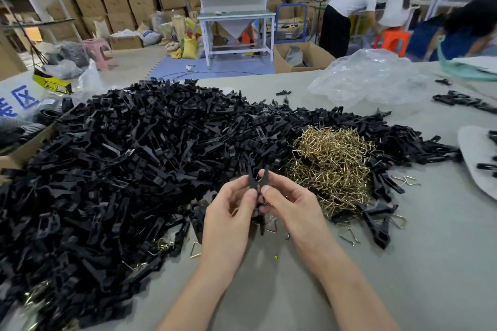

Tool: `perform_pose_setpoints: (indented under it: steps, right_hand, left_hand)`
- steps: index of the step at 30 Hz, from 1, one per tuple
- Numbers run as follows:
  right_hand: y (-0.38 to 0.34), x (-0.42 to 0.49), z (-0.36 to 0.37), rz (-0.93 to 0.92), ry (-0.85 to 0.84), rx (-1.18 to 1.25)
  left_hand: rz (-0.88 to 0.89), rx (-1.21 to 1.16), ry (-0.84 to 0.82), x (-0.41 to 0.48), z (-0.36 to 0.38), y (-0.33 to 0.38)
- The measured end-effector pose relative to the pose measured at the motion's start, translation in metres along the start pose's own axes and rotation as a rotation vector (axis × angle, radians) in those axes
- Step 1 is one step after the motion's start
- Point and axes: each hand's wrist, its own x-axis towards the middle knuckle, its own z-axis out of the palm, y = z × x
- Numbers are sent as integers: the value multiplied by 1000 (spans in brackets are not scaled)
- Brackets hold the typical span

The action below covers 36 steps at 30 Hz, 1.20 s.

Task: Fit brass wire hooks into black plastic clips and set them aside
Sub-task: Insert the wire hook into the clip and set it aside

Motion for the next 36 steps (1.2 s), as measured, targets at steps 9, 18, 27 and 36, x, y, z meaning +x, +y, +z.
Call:
perform_pose_setpoints:
  steps: [9,18,27,36]
  right_hand:
    - [2,2,-2,-1,-5,9]
    - [3,3,-4,-14,-7,14]
    - [0,1,-5,-47,-43,-17]
    - [2,-1,-3,-282,-14,-283]
  left_hand:
    - [-9,-87,1,1,3,1]
    - [-25,-107,-20,-1,2,4]
    - [-10,-66,10,0,2,0]
    - [125,88,128,-2,2,3]
